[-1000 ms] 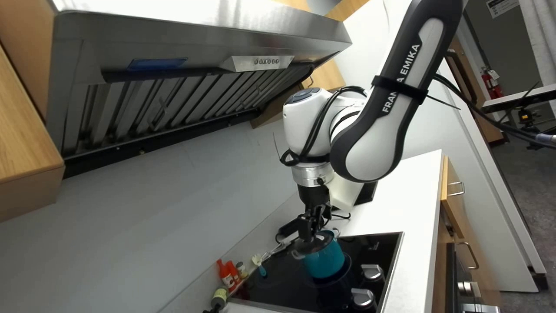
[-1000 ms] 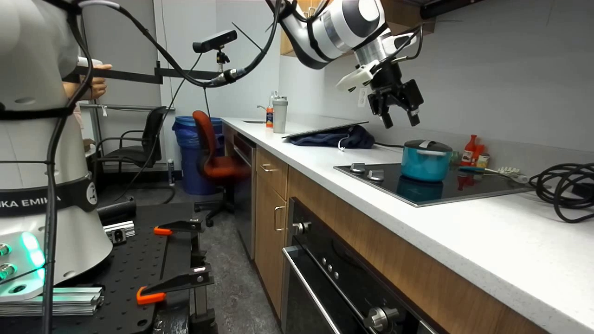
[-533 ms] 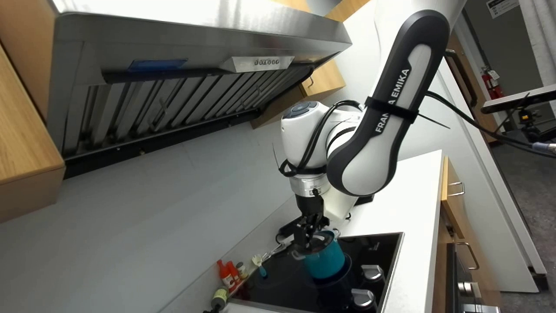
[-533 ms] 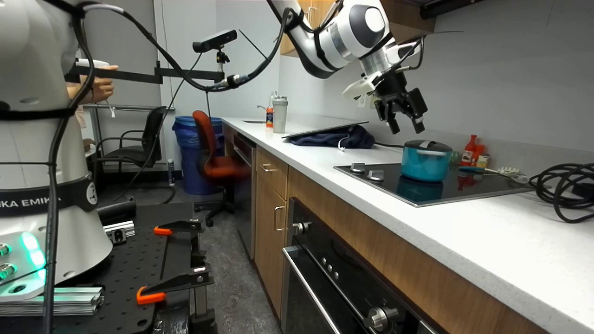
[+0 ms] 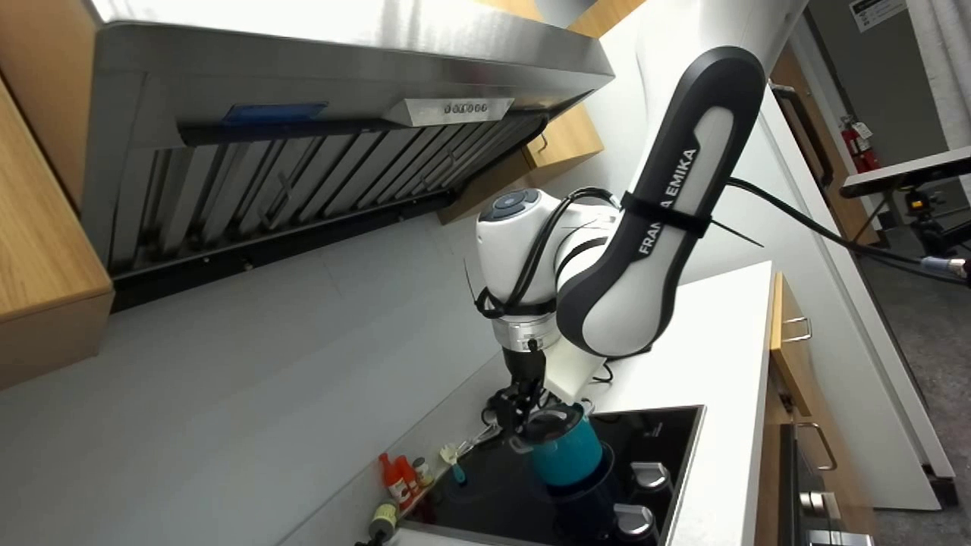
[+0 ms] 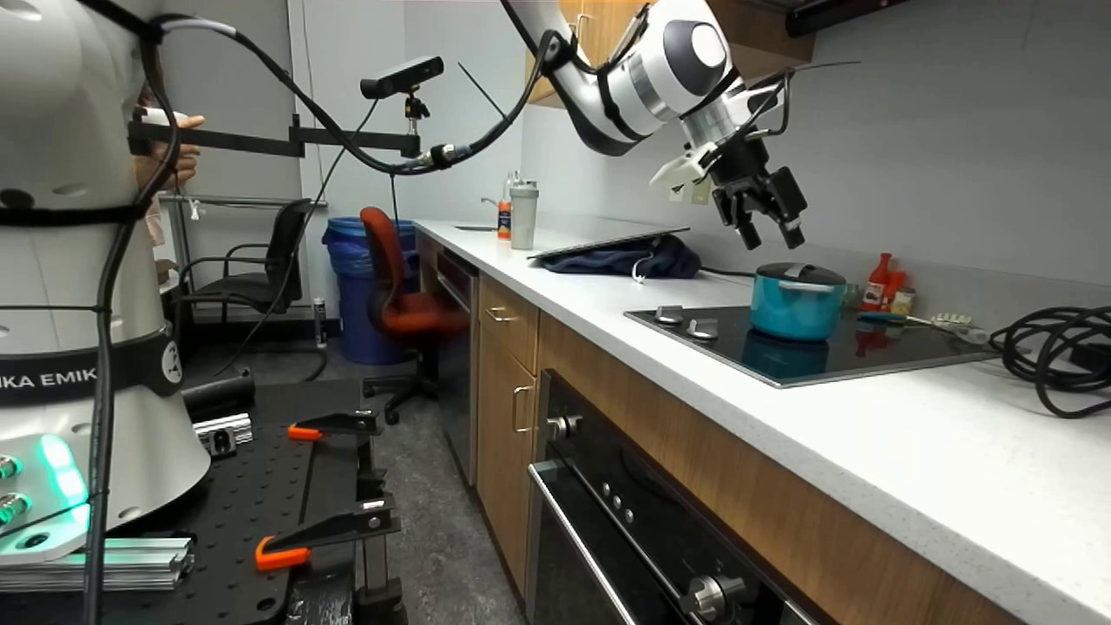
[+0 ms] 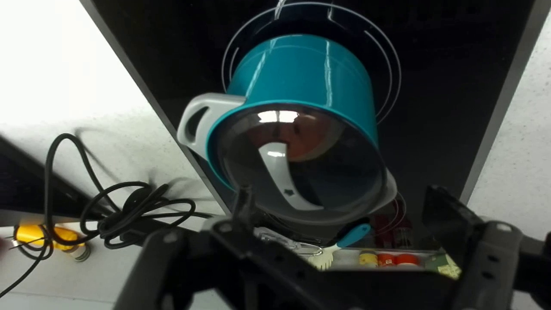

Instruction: Take the lid off the blue pot

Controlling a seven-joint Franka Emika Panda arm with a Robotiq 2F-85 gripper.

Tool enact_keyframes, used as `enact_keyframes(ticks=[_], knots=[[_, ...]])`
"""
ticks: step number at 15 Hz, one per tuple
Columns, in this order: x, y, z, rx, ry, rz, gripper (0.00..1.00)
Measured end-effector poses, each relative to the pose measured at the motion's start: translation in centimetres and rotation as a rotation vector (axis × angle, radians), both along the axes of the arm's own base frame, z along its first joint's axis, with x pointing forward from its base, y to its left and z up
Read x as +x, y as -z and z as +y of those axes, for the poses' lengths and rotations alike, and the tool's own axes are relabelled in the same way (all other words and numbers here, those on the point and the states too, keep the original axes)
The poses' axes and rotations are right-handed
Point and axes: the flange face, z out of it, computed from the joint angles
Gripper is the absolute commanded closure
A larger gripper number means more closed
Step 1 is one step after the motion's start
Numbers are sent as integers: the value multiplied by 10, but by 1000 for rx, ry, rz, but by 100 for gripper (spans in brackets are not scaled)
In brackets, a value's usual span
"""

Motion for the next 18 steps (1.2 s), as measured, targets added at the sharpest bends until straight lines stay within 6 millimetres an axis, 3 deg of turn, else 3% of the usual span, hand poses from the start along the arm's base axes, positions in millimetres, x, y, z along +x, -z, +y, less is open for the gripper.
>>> enact_keyframes(ticks=[18], knots=[[4, 1, 1, -2, 12, -7, 0]])
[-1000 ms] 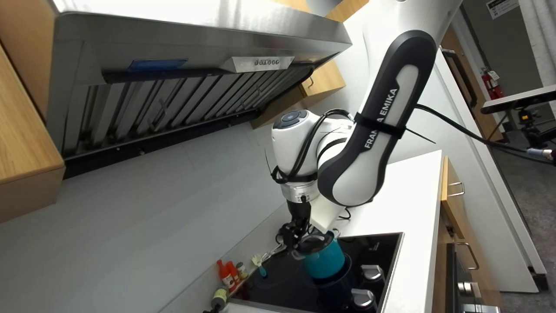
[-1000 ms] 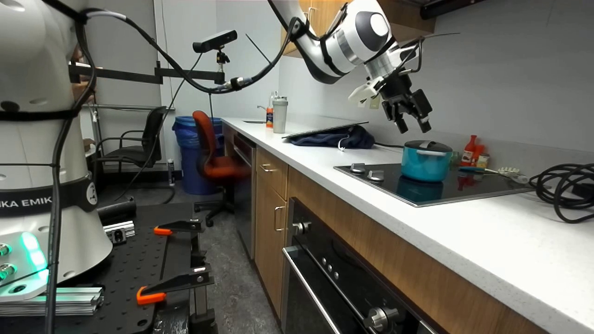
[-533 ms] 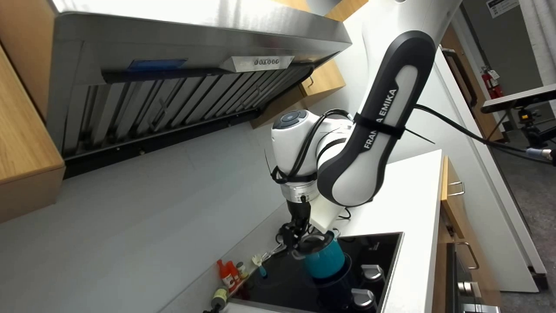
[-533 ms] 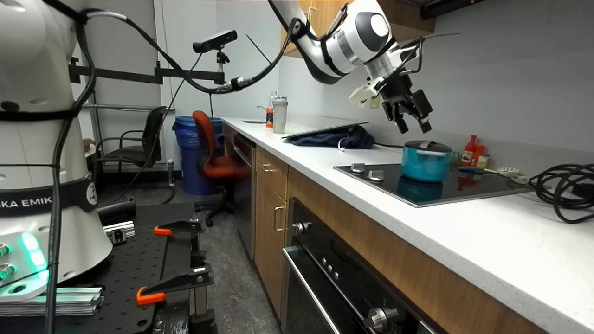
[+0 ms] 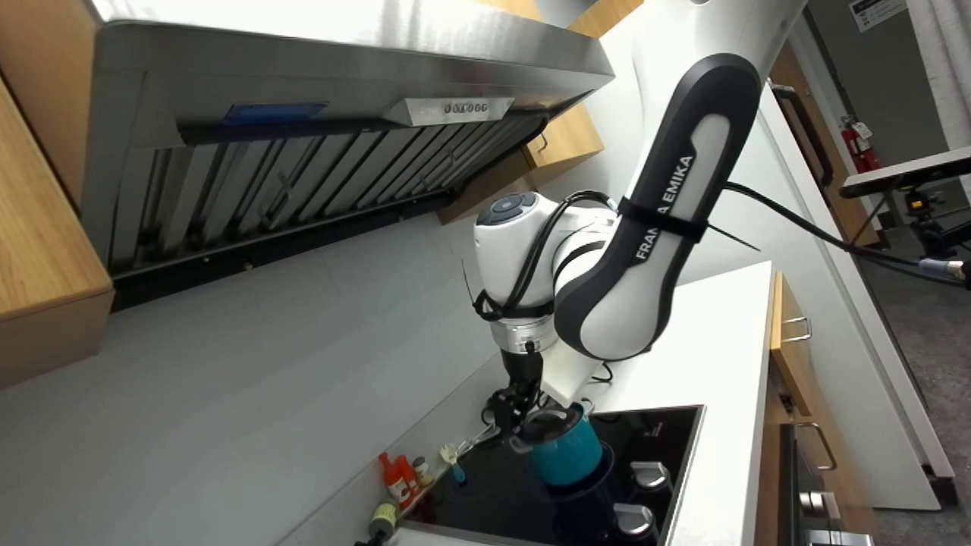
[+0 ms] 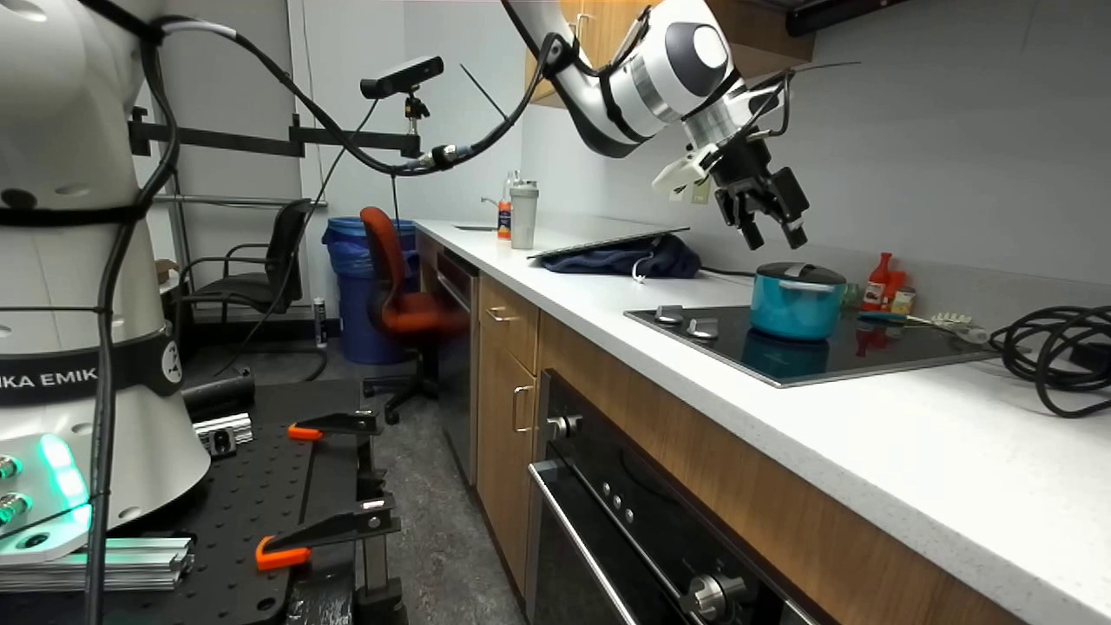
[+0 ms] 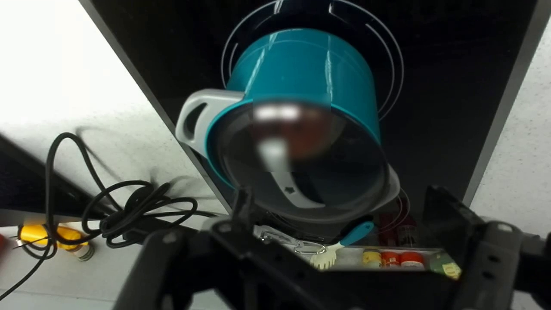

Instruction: Take the lid off the blue pot

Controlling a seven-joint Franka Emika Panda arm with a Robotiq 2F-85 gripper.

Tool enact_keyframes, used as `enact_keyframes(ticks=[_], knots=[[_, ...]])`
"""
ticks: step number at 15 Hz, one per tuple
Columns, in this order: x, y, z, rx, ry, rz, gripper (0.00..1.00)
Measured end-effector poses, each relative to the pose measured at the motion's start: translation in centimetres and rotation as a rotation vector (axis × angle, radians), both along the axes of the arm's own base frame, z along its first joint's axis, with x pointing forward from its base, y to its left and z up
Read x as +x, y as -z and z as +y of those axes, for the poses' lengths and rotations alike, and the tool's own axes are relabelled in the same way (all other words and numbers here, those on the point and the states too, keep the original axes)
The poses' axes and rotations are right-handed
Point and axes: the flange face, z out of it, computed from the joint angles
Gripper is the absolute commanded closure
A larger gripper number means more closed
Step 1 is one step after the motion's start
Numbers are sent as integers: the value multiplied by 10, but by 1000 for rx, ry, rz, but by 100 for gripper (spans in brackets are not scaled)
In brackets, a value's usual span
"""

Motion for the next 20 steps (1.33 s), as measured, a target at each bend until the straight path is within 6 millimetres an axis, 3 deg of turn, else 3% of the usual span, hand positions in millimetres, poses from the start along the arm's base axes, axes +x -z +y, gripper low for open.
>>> enact_keyframes(ticks=[10, 20], knots=[[1, 2, -19, -9, 28, 3, 0], [12, 24, -15, -13, 30, 19, 4]])
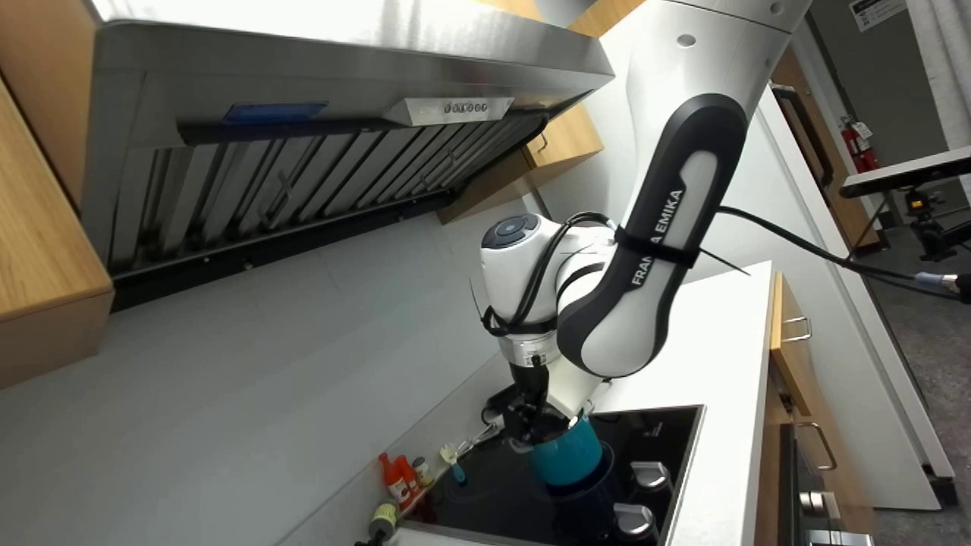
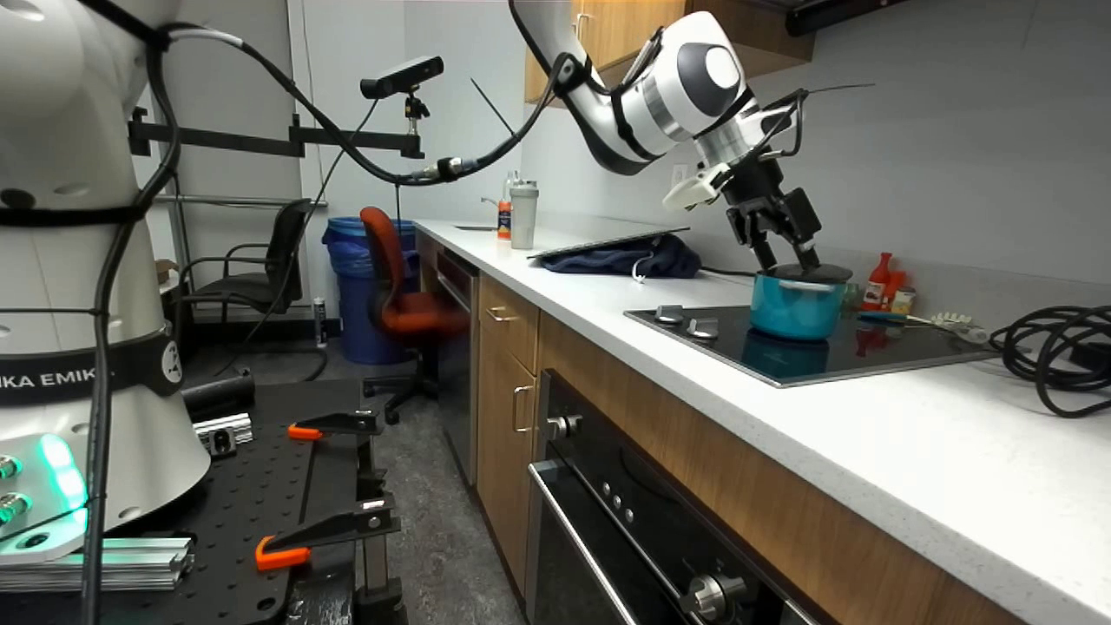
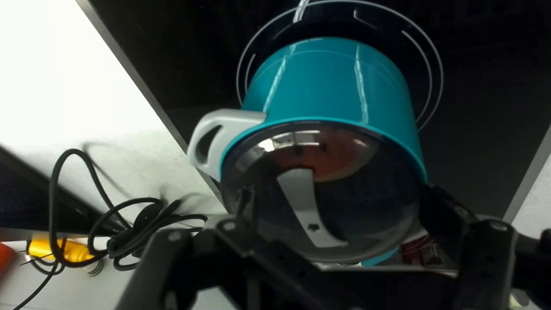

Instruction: Take the lid off the blue pot

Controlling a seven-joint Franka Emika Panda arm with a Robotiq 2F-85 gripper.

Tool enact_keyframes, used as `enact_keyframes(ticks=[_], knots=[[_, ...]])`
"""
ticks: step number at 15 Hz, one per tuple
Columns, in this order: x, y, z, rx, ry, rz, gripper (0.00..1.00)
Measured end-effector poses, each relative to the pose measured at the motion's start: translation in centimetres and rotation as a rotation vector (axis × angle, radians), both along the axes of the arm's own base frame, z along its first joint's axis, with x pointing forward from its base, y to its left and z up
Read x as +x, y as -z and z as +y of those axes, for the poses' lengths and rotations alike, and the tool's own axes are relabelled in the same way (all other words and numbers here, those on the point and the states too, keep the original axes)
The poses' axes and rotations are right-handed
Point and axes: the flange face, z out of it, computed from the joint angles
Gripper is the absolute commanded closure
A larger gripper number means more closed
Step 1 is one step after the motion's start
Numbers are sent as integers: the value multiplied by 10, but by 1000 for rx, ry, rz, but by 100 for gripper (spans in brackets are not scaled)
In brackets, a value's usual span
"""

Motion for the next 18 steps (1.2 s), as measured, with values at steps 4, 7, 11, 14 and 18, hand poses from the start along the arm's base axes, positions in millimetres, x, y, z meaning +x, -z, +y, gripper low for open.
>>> enact_keyframes(ticks=[4, 7, 11, 14, 18], knots=[[9, -3, -2, -2, 7, -16, 5], [13, -7, -3, -2, 8, -28, 36], [17, -11, -3, 8, 16, -39, 67], [18, -10, -3, 21, 27, -40, 91], [19, -10, -14, 22, 45, -41, 99]])
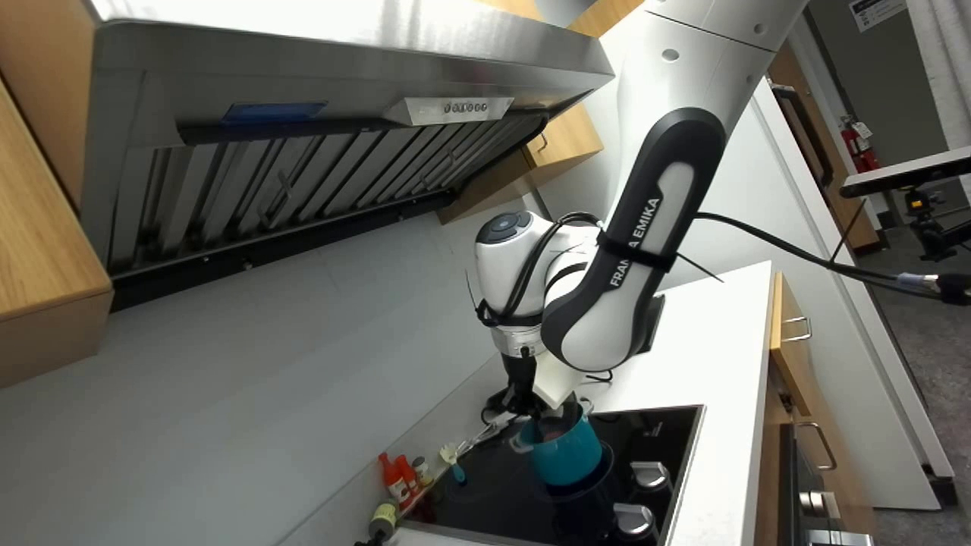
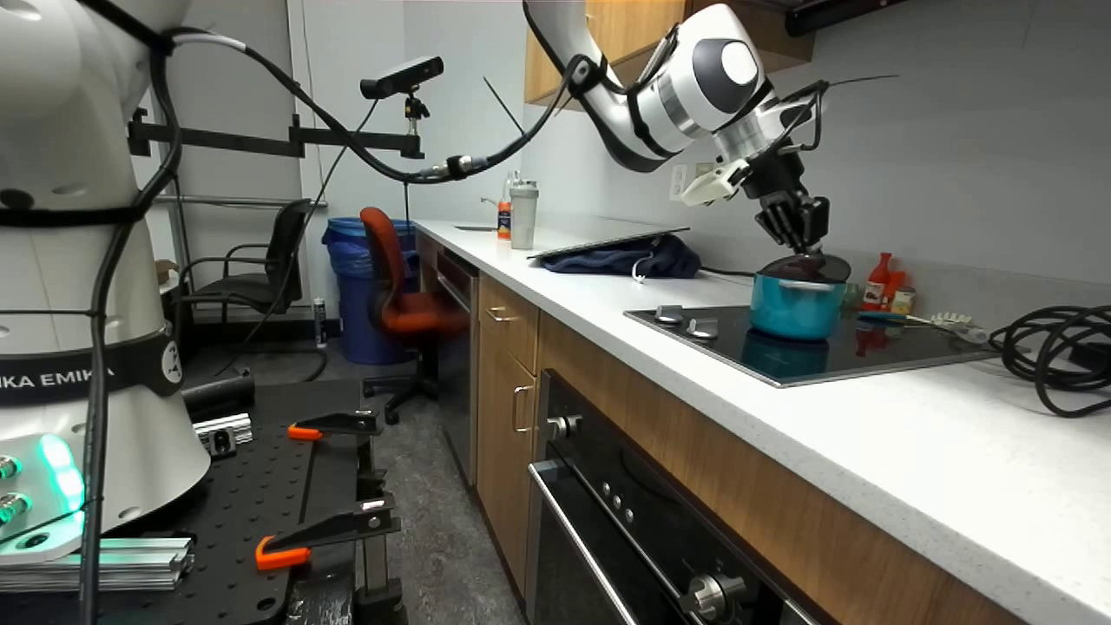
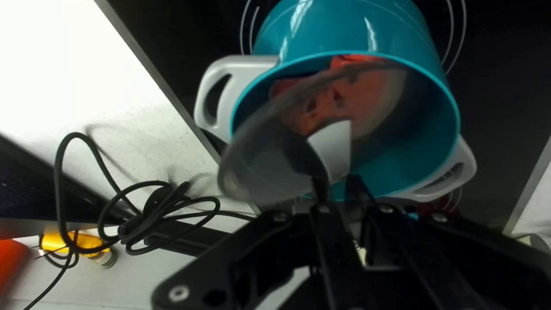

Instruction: Take the lid off the blue pot

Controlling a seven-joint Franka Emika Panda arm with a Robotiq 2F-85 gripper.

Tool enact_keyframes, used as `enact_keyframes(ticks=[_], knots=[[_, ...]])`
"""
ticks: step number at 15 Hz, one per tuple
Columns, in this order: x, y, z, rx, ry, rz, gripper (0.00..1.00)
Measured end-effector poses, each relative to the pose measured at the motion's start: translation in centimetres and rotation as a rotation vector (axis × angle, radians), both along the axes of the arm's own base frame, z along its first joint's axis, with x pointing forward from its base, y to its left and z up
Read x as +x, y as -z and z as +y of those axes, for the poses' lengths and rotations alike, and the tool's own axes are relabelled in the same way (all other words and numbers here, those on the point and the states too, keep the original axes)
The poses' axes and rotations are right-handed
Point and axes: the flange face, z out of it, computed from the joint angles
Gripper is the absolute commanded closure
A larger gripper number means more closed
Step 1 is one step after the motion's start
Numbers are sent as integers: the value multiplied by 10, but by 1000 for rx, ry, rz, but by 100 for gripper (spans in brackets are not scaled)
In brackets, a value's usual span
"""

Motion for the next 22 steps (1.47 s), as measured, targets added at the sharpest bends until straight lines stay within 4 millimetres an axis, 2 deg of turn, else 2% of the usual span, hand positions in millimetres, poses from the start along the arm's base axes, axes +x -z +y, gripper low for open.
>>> enact_keyframes(ticks=[8, 9, 10, 12, 13, 17, 18, 20, 22], knots=[[0, 1, -3, 6, 9, 0, 100], [0, 1, -3, 6, 10, 0, 94], [0, 1, -3, 6, 10, 0, 73], [0, 0, -4, 7, 11, 0, 68], [0, 0, -4, 8, 12, 0, 62], [0, 1, -3, 6, 5, 2, 32], [0, 1, -3, 5, 4, 3, 50], [0, 2, -3, 5, 4, 6, 34], [0, 3, -3, 5, 4, 7, 32]])
